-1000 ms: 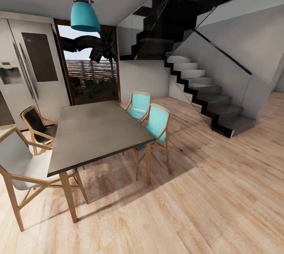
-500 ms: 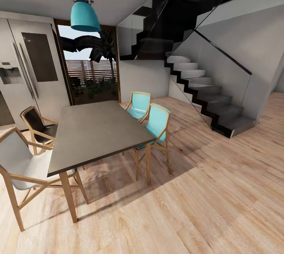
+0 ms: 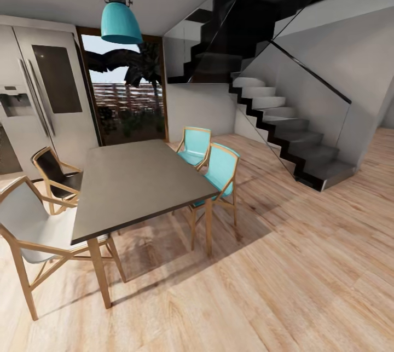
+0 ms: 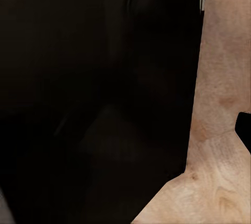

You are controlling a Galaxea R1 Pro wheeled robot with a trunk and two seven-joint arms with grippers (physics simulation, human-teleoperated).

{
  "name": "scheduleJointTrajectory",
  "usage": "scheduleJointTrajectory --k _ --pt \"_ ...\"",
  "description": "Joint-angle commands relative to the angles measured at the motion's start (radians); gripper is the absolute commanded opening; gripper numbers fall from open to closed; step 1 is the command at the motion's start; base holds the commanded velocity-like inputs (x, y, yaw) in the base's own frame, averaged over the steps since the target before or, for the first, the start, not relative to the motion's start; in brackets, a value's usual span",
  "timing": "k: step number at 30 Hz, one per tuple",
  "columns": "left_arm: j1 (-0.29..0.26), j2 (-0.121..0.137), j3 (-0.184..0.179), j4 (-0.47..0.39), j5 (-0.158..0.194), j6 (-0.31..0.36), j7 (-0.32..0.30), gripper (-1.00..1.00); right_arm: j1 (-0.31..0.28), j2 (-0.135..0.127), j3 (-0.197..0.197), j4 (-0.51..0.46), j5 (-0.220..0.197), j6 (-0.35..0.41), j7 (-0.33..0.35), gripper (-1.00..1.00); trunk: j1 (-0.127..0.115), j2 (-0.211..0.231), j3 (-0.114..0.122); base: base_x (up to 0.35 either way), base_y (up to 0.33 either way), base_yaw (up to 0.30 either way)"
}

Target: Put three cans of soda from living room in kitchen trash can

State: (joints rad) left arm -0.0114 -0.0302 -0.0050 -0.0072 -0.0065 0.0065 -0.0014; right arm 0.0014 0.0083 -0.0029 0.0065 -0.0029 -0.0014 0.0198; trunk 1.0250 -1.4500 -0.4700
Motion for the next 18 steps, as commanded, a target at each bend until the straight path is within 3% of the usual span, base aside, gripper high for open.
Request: scheduleJointTrajectory --k 1,5,18 --pt "0.0 -0.001 0.0 0.0 0.0 0.0 0.0 1.0 0.0 0.0 -0.001 0.0 0.0 0.0 0.0 1.0 0.0 0.0 0.0 -0.07 0.24 0.0" --pt "-0.001 -0.003 -0.001 0.0 -0.001 -0.005 0.0 1.0 0.0 0.0 -0.003 0.0 0.004 0.001 0.0 1.0 0.0 0.0 0.0 -0.07 0.146 0.0" --pt "-0.001 -0.004 -0.001 0.0 -0.001 -0.013 0.0 1.0 0.0 0.001 0.005 -0.005 0.01 0.0 0.01 1.0 0.0 0.0 0.0 -0.007 0.012 0.0"
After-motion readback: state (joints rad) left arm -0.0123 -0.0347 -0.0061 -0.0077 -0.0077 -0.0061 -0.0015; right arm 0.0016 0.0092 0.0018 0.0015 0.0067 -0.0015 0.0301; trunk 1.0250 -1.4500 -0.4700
